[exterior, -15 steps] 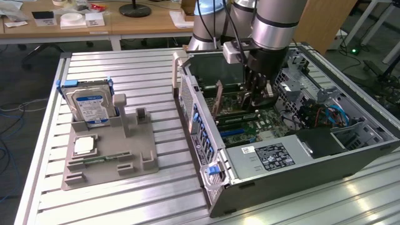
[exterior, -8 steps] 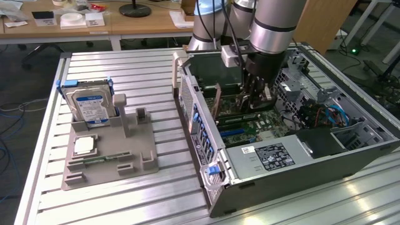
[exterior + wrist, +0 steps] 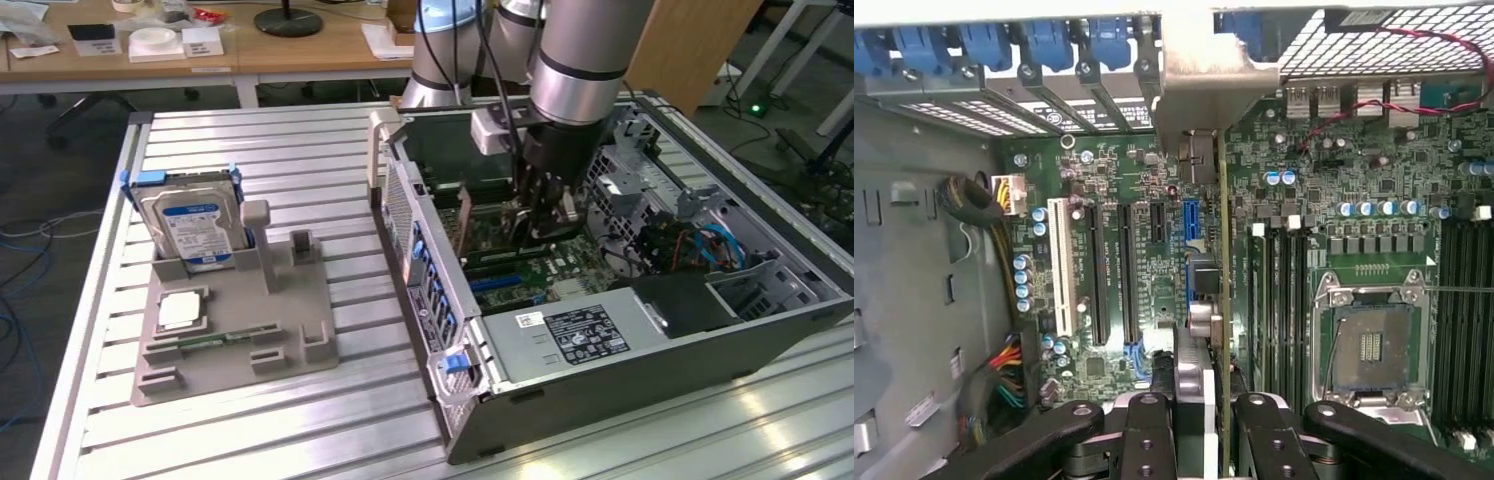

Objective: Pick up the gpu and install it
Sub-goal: 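Insert the gpu into the slot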

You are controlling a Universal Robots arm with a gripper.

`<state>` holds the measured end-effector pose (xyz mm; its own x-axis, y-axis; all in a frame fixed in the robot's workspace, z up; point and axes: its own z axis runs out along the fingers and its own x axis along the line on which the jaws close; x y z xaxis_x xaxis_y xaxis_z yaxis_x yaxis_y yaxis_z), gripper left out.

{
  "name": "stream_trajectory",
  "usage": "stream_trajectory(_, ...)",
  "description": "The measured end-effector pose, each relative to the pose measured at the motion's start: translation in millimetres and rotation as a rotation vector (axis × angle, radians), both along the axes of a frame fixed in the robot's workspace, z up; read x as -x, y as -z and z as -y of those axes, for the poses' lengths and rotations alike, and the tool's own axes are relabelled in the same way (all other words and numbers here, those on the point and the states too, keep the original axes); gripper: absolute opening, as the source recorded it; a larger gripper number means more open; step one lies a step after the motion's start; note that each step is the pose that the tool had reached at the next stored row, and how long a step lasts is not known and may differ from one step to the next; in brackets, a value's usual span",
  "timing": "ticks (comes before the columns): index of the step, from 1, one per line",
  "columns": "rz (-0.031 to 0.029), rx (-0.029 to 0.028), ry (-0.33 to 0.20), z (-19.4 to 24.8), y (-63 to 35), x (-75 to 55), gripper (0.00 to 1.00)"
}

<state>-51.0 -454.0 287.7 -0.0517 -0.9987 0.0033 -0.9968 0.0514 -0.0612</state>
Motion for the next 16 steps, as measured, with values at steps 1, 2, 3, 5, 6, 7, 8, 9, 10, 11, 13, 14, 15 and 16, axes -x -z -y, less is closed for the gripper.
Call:
stream_trajectory(1,0.0000,0.0000,0.000,0.0,0.8,0.2,0.28)
stream_trajectory(2,0.0000,0.0000,0.000,0.0,1.6,0.7,0.28)
stream_trajectory(3,0.0000,0.0000,0.000,0.0,2.4,1.4,0.28)
stream_trajectory(5,-0.0001,0.0000,0.000,0.0,4.3,4.5,0.28)
stream_trajectory(6,-0.0001,0.0001,0.000,0.0,5.5,5.6,0.28)
stream_trajectory(7,0.0000,0.0001,0.000,0.0,7.0,6.1,0.28)
stream_trajectory(8,0.0000,0.0000,0.000,0.0,8.9,6.1,0.28)
stream_trajectory(9,0.0000,0.0000,0.000,0.0,10.7,6.1,0.28)
stream_trajectory(10,0.0000,-0.0001,0.000,0.0,12.5,6.1,0.28)
stream_trajectory(11,-0.0001,-0.0001,0.000,0.0,14.3,6.1,0.28)
stream_trajectory(13,0.0000,-0.0001,0.000,0.0,18.1,6.2,0.28)
stream_trajectory(14,0.0000,-0.0001,0.000,0.0,19.7,6.2,0.28)
stream_trajectory(15,-0.0001,0.0000,0.000,0.1,20.7,6.4,0.28)
stream_trajectory(16,-0.0001,0.0000,0.000,0.1,21.5,7.0,0.28)
